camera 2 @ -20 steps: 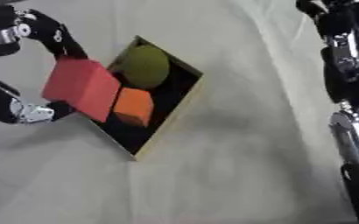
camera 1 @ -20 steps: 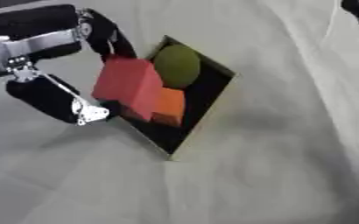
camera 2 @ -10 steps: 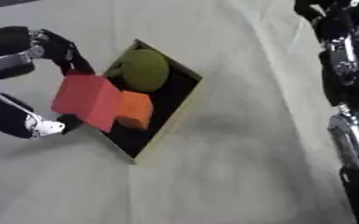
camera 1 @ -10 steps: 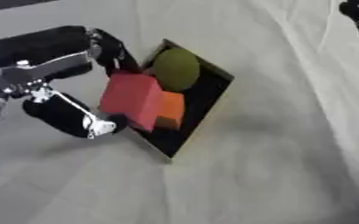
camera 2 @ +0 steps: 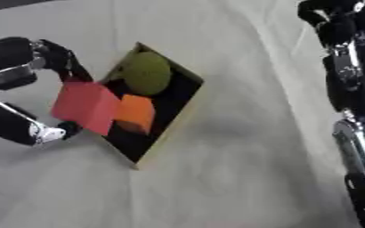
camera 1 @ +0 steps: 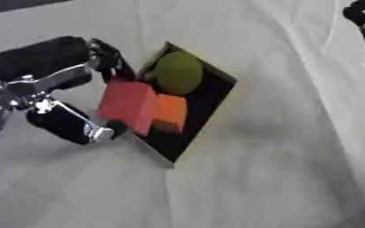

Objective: Pick up objects on the table and place them in the box.

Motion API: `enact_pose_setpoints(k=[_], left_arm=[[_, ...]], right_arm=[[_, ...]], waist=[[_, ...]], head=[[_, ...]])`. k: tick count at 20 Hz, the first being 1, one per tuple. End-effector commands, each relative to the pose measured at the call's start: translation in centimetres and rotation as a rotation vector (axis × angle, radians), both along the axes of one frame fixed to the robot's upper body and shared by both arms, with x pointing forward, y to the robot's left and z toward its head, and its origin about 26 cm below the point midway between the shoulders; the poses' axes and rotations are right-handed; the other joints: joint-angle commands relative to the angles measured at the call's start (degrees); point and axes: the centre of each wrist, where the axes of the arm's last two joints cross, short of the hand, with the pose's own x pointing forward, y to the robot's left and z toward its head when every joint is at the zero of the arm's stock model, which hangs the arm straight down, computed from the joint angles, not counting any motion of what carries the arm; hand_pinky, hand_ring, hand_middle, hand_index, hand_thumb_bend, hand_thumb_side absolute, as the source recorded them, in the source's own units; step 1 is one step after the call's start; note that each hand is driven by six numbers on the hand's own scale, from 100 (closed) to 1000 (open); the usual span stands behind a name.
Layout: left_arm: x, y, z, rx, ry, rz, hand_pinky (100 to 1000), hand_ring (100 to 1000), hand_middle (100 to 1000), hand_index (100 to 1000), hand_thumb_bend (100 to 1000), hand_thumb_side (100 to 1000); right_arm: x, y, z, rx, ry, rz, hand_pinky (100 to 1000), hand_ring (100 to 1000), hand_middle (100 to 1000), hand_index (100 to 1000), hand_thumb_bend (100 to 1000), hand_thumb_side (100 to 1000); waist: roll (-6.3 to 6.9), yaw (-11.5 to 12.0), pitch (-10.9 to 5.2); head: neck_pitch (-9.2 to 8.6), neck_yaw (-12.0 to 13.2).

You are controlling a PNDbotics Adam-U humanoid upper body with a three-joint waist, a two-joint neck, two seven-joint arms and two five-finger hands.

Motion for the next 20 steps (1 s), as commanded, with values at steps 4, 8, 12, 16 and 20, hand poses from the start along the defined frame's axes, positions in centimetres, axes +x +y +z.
enact_pose_setpoints(k=[4, 8, 12, 16, 20], left_arm=[[-0.3, 2.2, 0.3, 0.015, -0.027, 0.078, 750, 642, 533, 665, 108, 120], [0.7, 2.1, -0.3, -0.001, 0.017, 0.116, 750, 640, 531, 663, 102, 123], [2.1, 1.9, -1.4, 0.004, 0.034, 0.140, 749, 641, 531, 663, 117, 123], [3.4, 1.7, -2.8, 0.013, 0.074, 0.156, 750, 642, 537, 669, 117, 142], [4.3, 1.5, -3.6, 0.006, 0.092, 0.162, 763, 667, 578, 710, 173, 186]], right_arm=[[-0.3, 0.1, 0.6, -0.017, -0.026, 0.001, 889, 946, 688, 810, 100, 632], [-0.3, 0.2, 0.6, -0.014, -0.029, 0.007, 890, 946, 688, 810, 100, 632], [-0.3, 0.3, 0.5, -0.012, -0.029, 0.009, 890, 947, 688, 810, 100, 631], [-0.2, 0.4, 0.5, -0.010, -0.028, 0.010, 890, 947, 687, 810, 100, 632], [-0.2, 0.4, 0.5, -0.009, -0.029, 0.013, 890, 948, 687, 810, 100, 632]], waist=[[-1.49, 0.3, -1.01], [-1.97, 0.1, -0.92], [-2.24, -0.2, -0.75], [-2.27, -0.3, -0.48], [-2.31, -0.4, -0.36]], head=[[-0.86, -0.1], [-0.91, 0.3], [-0.96, 0.6], [-1.00, 0.7], [-1.00, 0.8]])
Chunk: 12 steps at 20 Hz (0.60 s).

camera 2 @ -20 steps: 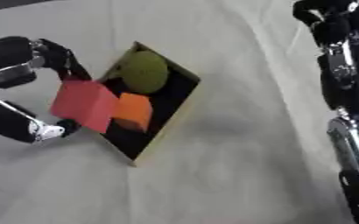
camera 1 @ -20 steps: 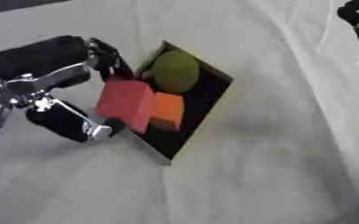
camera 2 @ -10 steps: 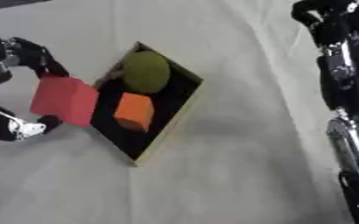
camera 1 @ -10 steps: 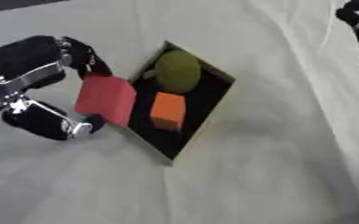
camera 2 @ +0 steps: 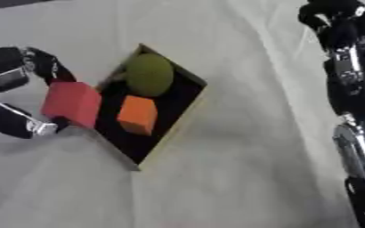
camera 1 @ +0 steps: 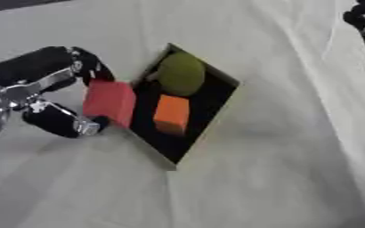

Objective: Pick up objects on the table and place them in the box.

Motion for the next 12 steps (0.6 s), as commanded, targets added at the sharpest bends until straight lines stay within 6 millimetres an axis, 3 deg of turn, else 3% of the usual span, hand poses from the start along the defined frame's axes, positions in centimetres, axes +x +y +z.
enact_pose_setpoints(k=[1, 6, 12], left_arm=[[0.5, 0.1, 0.1, 0.006, -0.017, 0.006, 763, 667, 579, 711, 173, 185], [0.5, -0.3, 0.6, -0.024, -0.061, -0.007, 761, 661, 574, 708, 126, 152], [0.4, -1.4, 3.3, -0.041, -0.115, -0.038, 763, 661, 568, 708, 112, 155]], right_arm=[[-0.3, 0.2, 0.7, -0.019, -0.030, 0.005, 890, 948, 687, 810, 100, 632], [-0.2, 0.2, 0.7, -0.023, -0.027, 0.010, 890, 948, 686, 811, 100, 632], [-0.2, 0.4, 0.7, -0.029, -0.021, 0.020, 891, 949, 686, 811, 100, 633]], waist=[[-1.16, -0.1, -0.40], [-1.08, 0.0, -0.32], [-0.90, 0.1, -0.62]], head=[[-0.53, 0.2], [-0.74, -0.1], [-0.94, -0.3]])
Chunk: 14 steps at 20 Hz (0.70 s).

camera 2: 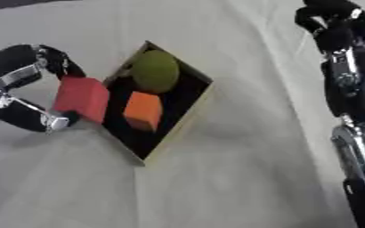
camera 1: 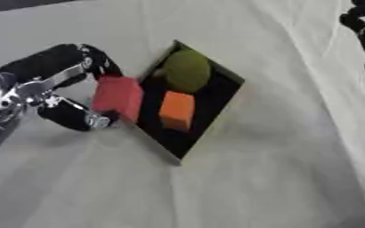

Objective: Pick up objects on the table and place them in the box.

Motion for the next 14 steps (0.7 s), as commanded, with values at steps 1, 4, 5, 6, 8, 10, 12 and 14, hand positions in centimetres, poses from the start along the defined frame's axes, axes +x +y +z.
enact_pose_setpoints(k=[1, 4, 5, 6, 8, 10, 12, 14], left_arm=[[0.0, -0.2, 1.6, -0.003, -0.025, -0.006, 762, 660, 567, 708, 110, 158], [0.1, -0.5, 1.9, 0.007, -0.007, -0.019, 763, 660, 567, 709, 107, 176], [0.2, -0.6, 2.0, 0.007, 0.000, -0.020, 763, 660, 566, 708, 106, 181], [0.3, -0.7, 2.0, 0.006, 0.008, -0.019, 763, 659, 566, 708, 105, 186], [0.7, -0.9, 1.9, 0.000, 0.029, -0.014, 763, 659, 566, 708, 106, 194], [1.2, -1.1, 1.5, -0.005, 0.046, -0.007, 764, 660, 567, 708, 113, 196], [1.9, -1.3, 1.1, -0.007, 0.057, 0.005, 765, 661, 568, 709, 119, 197], [2.6, -1.4, 0.5, -0.009, 0.066, 0.018, 765, 661, 569, 710, 122, 202]], right_arm=[[-0.2, 0.2, 0.8, -0.023, -0.026, 0.014, 891, 949, 686, 811, 100, 633], [-0.3, 0.2, 0.7, -0.026, -0.021, 0.015, 891, 950, 686, 812, 100, 634], [-0.3, 0.2, 0.7, -0.026, -0.020, 0.014, 891, 950, 686, 812, 100, 634], [-0.2, 0.2, 0.7, -0.027, -0.020, 0.014, 891, 950, 685, 812, 100, 634], [-0.2, 0.2, 0.8, -0.026, -0.021, 0.015, 891, 951, 685, 812, 100, 635], [-0.2, 0.3, 0.8, -0.024, -0.022, 0.016, 891, 951, 685, 812, 100, 635], [-0.2, 0.3, 0.8, -0.022, -0.022, 0.017, 892, 951, 685, 812, 100, 635], [-0.2, 0.3, 0.8, -0.020, -0.022, 0.018, 892, 952, 685, 812, 100, 636]], waist=[[-0.85, 0.0, -0.64], [-0.60, -0.1, -0.60], [-0.51, -0.1, -0.56], [-0.45, -0.2, -0.52], [-0.39, -0.3, -0.46], [-0.39, -0.4, -0.41], [-0.40, -0.5, -0.37], [-0.41, -0.6, -0.30]], head=[[-0.87, -0.1], [-0.93, -0.1], [-0.98, -0.1], [-1.01, -0.1], [-1.00, 0.0], [-1.11, 0.0], [-1.32, 0.1], [-1.45, 0.2]])
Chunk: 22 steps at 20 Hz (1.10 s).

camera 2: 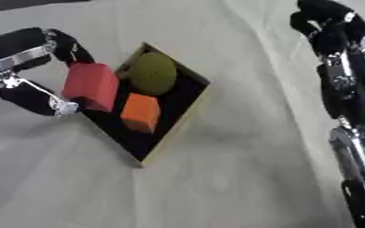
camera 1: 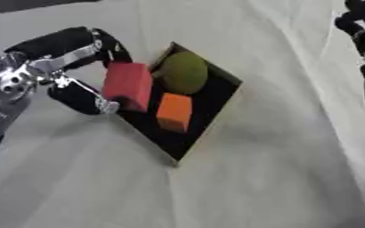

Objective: Pick up objects on the table and place them in the box.

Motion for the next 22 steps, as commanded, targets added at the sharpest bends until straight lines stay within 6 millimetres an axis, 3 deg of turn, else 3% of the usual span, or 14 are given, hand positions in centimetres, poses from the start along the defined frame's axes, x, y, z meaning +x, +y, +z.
enact_pose_setpoints(k=[1, 4, 5, 7, 11, 17, 22], left_arm=[[0.8, -0.1, 0.1, 0.002, -0.015, 0.017, 766, 663, 570, 711, 129, 207], [1.2, -0.1, -0.4, 0.010, -0.011, 0.016, 771, 673, 587, 722, 157, 239], [1.3, -0.1, -0.6, 0.016, -0.007, 0.013, 805, 749, 689, 799, 259, 341], [1.2, 0.0, -0.7, 0.036, -0.007, -0.001, 860, 829, 801, 902, 351, 409], [0.6, 0.3, -0.2, 0.065, -0.036, -0.020, 915, 879, 856, 944, 524, 474], [-1.2, 0.5, 1.8, 0.041, -0.138, -0.051, 914, 877, 854, 937, 582, 452], [-1.2, 0.3, 1.5, 0.072, -0.112, -0.060, 911, 874, 852, 932, 579, 427]], right_arm=[[-0.2, 0.2, 0.8, -0.009, -0.029, 0.008, 892, 952, 685, 812, 100, 636], [-0.2, 0.2, 0.8, -0.009, -0.030, 0.008, 892, 952, 685, 812, 100, 636], [-0.2, 0.2, 0.8, -0.009, -0.030, 0.009, 892, 952, 684, 812, 100, 636], [-0.2, 0.2, 0.8, -0.009, -0.029, 0.008, 892, 952, 684, 812, 100, 636], [-0.2, 0.2, 0.8, -0.010, -0.029, 0.009, 893, 952, 684, 812, 100, 636], [-0.3, 0.1, 0.7, -0.010, -0.027, 0.009, 893, 953, 684, 812, 100, 636], [-0.2, 0.2, 0.7, -0.009, -0.026, 0.015, 893, 953, 683, 813, 100, 635]], waist=[[-0.40, -0.1, -0.30], [-0.37, -0.2, -0.23], [-0.35, -0.2, -0.21], [-0.32, -0.2, -0.19], [-0.36, -0.1, -0.21], [-0.59, 0.3, -0.31], [-0.79, 0.3, -0.30]], head=[[-0.93, 0.2], [-0.88, 0.2], [-0.84, 0.2], [-0.76, 0.2], [-0.67, 0.1], [-0.62, -0.1], [-0.66, -0.1]])
